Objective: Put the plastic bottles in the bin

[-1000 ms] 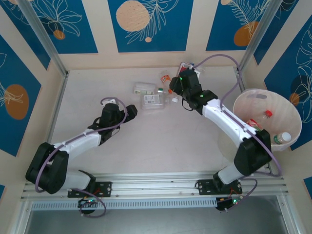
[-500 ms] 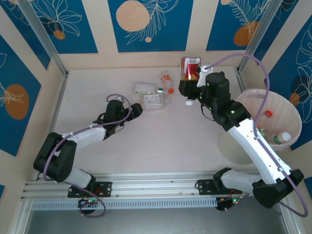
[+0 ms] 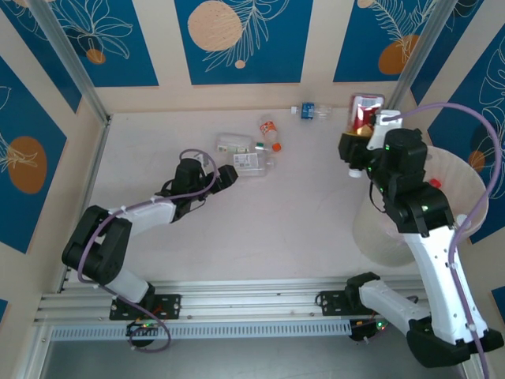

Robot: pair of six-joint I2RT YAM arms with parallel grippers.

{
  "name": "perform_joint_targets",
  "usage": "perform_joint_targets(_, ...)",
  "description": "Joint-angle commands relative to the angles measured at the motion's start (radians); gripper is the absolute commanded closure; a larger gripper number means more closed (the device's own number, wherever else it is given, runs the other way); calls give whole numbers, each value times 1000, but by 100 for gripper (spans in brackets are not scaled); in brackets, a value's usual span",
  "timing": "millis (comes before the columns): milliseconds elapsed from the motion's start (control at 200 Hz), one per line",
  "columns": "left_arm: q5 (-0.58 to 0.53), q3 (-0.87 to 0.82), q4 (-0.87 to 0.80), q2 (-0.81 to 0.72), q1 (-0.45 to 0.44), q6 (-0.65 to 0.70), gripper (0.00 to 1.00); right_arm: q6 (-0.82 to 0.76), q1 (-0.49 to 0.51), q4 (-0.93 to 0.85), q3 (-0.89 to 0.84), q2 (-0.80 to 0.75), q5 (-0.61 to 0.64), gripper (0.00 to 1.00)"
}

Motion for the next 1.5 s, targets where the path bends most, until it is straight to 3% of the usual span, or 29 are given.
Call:
perform_joint_targets(0, 69, 39, 54, 24, 7, -4, 0, -41, -96, -91, 46, -25, -20, 75)
perform_joint_targets(285, 172, 98, 102, 43, -34, 85, 0, 82, -396, -127, -1, -29, -164, 76)
perform_joint_targets(475, 154, 103, 72, 38, -43, 104, 0, 271, -576, -131, -36, -37, -111, 76)
perform_joint_targets(605, 147, 104, 71, 45, -44, 105, 0, 430, -687, -33, -123, -93, -128, 76)
perform_joint_targets(785, 153, 120, 66, 63, -44, 103, 0, 744, -708, 11, -207, -108, -118, 64)
perform_joint_targets(980, 159, 131, 66, 81, -44, 92, 0, 922, -711, 43, -251, -81, -87, 55)
perform_joint_targets(1045, 159, 131, 68, 81, -44, 90, 0, 954, -714, 50, -258, -75, -88, 38)
perform_joint_targets(1095, 159, 132, 68, 84, -44, 89, 0, 981, -715, 42, -259, -74, -83, 15)
perform_joint_targets(1175, 158, 133, 66, 84, -43, 90, 0, 991, -714, 38, -258, -80, -81, 0)
perform_joint_targets(1495, 168, 137, 68, 96, -44, 86, 0, 992, -714, 52, -240, -145, -125, 0)
